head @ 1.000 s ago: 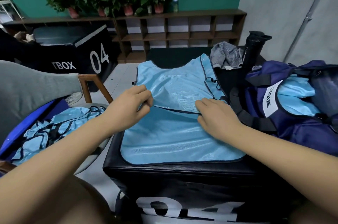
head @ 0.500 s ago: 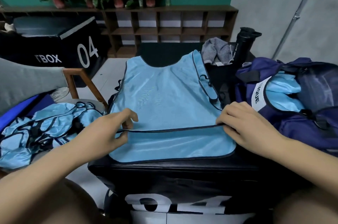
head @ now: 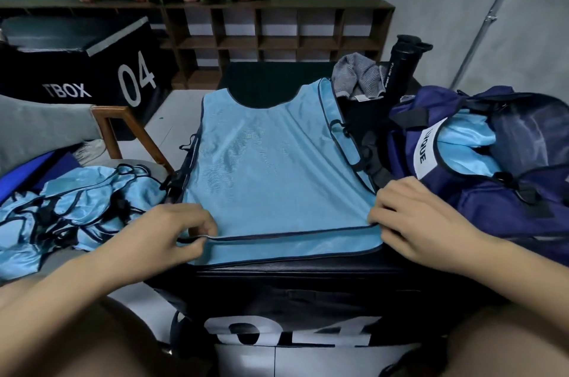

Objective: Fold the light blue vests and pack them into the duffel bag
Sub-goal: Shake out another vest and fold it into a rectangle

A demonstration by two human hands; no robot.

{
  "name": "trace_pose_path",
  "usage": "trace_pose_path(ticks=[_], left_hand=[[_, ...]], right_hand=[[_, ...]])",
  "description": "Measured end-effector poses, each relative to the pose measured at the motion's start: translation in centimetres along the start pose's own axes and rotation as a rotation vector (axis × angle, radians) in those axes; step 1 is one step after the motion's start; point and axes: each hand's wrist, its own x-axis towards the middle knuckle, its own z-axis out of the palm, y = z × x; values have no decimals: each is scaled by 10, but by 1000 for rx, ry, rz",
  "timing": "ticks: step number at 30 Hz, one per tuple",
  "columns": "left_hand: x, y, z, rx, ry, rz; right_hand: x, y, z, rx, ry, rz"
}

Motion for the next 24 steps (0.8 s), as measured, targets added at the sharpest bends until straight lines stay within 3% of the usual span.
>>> trace_pose_path(ticks=[15, 24], left_hand=[[-5, -5, 6, -71, -137, -33], [2, 1, -7, -131, -223, -117]], right_hand=[[-7, -10, 5, -15, -168, -48], [-2, -15, -2, 51, -251, 57]])
